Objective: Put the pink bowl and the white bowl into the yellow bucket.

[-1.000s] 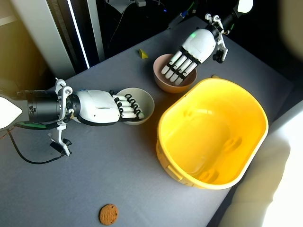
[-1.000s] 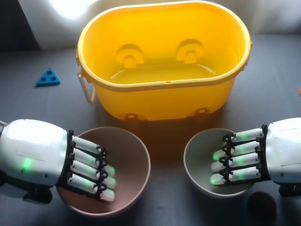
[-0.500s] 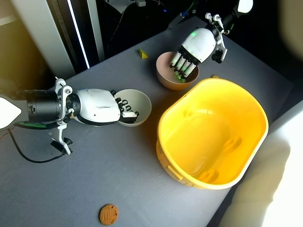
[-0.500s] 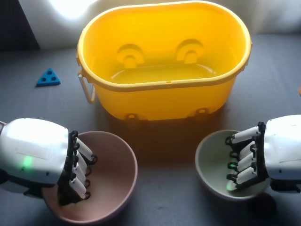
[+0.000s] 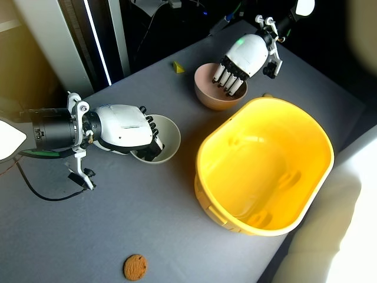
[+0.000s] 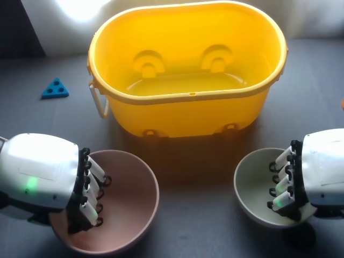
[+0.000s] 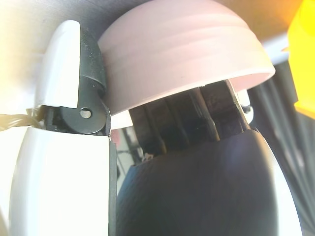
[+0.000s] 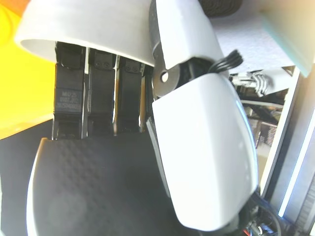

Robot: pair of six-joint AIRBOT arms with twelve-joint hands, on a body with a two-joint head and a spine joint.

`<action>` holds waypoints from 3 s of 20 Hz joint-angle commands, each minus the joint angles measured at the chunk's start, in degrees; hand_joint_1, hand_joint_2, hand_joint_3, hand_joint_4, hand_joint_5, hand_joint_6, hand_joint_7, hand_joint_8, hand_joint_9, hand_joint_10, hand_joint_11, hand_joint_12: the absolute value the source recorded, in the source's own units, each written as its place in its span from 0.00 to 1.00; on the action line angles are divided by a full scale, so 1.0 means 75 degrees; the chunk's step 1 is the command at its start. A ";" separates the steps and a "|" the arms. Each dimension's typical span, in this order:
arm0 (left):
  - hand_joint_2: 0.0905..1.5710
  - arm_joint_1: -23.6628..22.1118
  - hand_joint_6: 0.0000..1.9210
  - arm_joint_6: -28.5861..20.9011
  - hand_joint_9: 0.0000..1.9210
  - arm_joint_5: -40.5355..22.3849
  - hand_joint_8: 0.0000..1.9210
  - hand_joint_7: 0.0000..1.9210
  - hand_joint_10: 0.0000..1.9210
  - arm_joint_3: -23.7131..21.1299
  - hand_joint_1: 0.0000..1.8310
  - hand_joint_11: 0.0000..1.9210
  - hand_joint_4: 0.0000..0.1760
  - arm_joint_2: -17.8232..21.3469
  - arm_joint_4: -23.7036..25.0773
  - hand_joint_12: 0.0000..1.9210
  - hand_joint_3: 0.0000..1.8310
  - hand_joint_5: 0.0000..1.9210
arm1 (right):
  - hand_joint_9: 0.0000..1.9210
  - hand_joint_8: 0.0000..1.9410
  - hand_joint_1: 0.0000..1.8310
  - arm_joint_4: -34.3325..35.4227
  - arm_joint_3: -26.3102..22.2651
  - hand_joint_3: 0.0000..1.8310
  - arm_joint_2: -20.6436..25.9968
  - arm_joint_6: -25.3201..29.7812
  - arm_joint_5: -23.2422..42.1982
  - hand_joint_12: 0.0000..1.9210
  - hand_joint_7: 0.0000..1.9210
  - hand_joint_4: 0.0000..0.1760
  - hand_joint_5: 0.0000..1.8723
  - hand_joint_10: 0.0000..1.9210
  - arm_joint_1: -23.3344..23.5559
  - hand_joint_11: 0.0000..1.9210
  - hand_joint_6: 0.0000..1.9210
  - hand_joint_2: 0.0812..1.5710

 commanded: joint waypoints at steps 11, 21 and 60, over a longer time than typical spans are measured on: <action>0.66 -0.0719 0.48 -0.0571 0.50 -0.1168 0.38 0.60 0.56 -0.0051 0.76 0.39 0.00 0.0491 -0.0885 0.52 0.00 0.51 | 0.55 0.34 0.76 0.0225 -0.0043 0.00 0.0472 0.0080 0.1745 0.44 0.58 0.00 0.57 0.49 0.0549 0.48 0.45 0.65; 0.68 -0.1481 0.52 -0.1403 0.49 -0.1769 0.42 0.57 0.57 -0.0017 0.75 0.40 0.00 0.0851 -0.0945 0.51 0.00 0.48 | 0.53 0.39 0.76 0.0061 -0.0042 0.00 0.0658 -0.0285 0.2283 0.46 0.54 0.00 0.56 0.53 0.1077 0.47 0.47 0.66; 0.68 -0.3381 0.53 -0.2731 0.49 -0.2016 0.40 0.57 0.58 0.2019 0.75 0.38 0.00 -0.0166 -0.2913 0.51 0.00 0.48 | 0.57 0.35 0.76 0.2338 -0.0282 0.00 0.0697 -0.6119 0.2250 0.43 0.57 0.00 0.56 0.47 0.2105 0.50 0.45 0.65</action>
